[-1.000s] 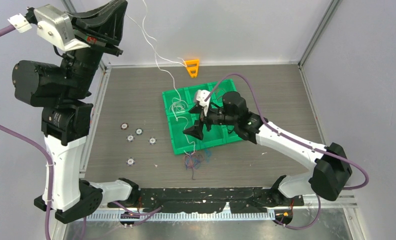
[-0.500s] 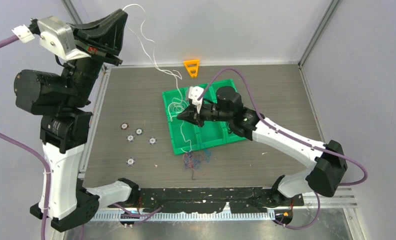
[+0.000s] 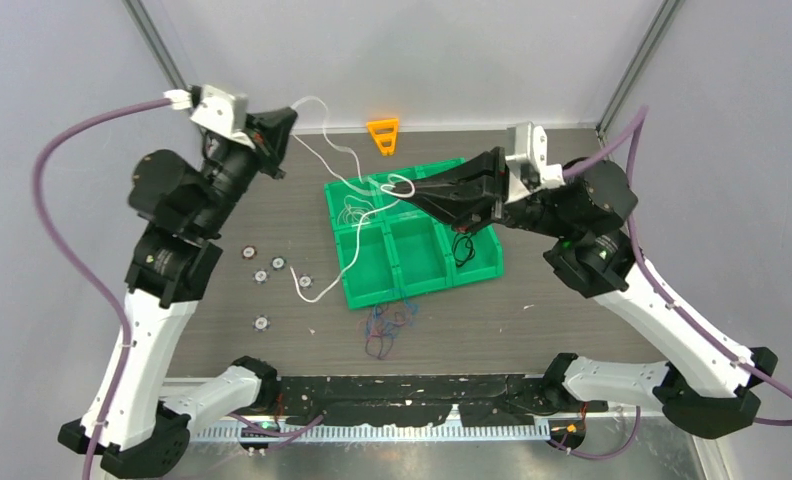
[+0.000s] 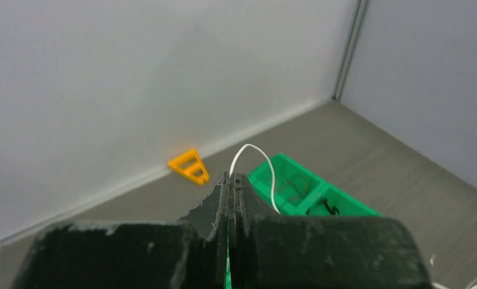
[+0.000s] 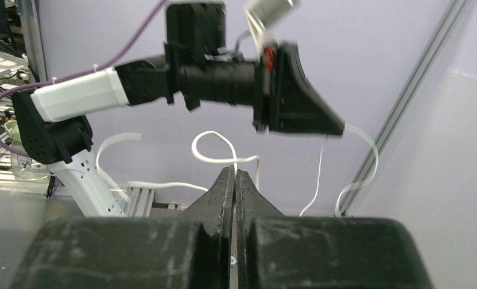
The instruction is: Untangle the cables
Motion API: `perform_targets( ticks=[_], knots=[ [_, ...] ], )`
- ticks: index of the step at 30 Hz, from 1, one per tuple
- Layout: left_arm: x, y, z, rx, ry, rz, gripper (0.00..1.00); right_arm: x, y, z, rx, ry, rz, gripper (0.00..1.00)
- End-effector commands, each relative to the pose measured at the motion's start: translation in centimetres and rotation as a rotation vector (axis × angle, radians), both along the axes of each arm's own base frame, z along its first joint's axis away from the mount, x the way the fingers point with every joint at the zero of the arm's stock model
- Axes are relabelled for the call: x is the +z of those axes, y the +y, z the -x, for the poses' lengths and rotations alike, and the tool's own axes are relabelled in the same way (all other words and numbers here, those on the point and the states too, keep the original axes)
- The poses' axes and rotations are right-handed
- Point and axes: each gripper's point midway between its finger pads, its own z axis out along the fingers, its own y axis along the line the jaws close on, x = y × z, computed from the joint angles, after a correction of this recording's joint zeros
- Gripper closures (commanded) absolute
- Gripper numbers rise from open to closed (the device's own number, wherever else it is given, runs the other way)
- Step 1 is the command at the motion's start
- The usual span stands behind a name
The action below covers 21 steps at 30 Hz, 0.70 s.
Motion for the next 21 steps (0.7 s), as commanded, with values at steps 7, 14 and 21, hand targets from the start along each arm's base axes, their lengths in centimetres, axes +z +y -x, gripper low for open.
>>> perform_targets(
  ticks=[7, 14, 21],
  knots=[
    [-6.5, -0.9, -1.8, -0.069, 0.162, -0.007, 1.00, -8.9, 3.7, -13.7, -0.306, 0.124, 0.079, 0.95],
    [-9.3, -1.7, -6.4, -0.118, 0.246, -0.007, 1.00, -11.3, 7.1, -20.5, -0.373, 0.171, 0.042, 0.95],
    [-13.7, -1.5, -10.8, -0.091, 0.269, -0.042, 1.00, -15.0, 10.3, -25.1, -0.399, 0.130, 0.055, 0.95]
  ],
)
